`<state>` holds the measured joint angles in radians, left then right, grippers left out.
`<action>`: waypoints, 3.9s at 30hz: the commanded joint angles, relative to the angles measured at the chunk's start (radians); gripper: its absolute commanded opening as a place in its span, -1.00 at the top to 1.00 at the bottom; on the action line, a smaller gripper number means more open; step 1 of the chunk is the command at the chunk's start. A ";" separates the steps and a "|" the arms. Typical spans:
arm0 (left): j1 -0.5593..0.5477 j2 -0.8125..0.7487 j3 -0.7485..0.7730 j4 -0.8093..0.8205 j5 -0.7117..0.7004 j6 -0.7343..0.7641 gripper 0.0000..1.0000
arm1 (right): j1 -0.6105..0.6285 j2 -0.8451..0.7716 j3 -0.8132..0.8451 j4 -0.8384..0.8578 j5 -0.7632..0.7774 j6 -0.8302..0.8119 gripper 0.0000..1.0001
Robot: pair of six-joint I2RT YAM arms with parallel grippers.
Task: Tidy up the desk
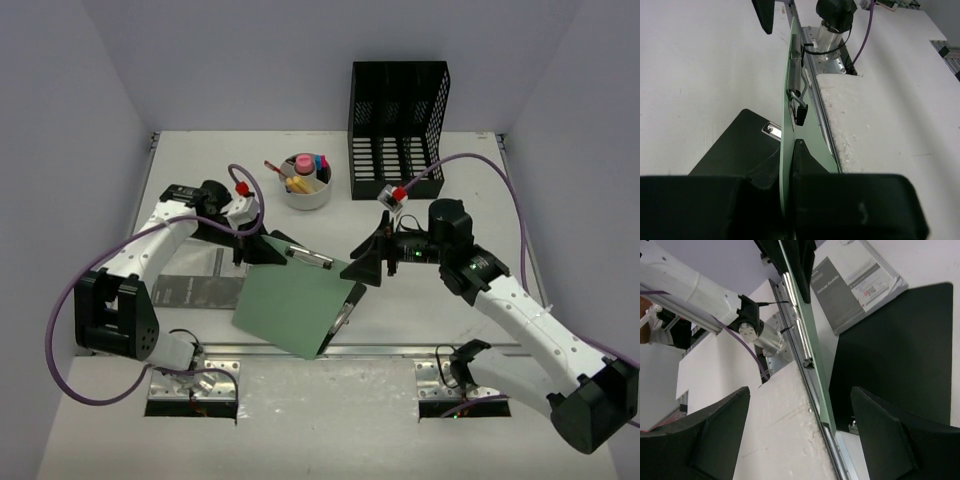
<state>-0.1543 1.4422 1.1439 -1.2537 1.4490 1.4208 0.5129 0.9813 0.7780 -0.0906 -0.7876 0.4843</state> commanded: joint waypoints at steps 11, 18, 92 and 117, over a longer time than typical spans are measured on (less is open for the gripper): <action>0.048 -0.075 0.070 -0.062 0.260 0.115 1.00 | -0.002 -0.024 -0.213 0.580 0.102 0.289 -0.62; 0.058 -0.083 0.053 -0.058 0.260 0.093 1.00 | 0.032 -0.003 -0.220 0.686 0.102 0.310 -0.46; 0.509 -0.222 0.467 0.667 -0.360 -1.187 -1.00 | 0.013 -0.026 0.420 -0.029 0.576 -0.335 0.97; 0.365 -0.440 0.221 0.955 -1.134 -1.374 -1.00 | -0.321 0.357 0.974 -0.284 0.979 -0.372 0.97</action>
<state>0.2569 0.9966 1.3617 -0.2989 0.4747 0.0063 0.2741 1.2591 1.6722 -0.3355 0.2008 0.0387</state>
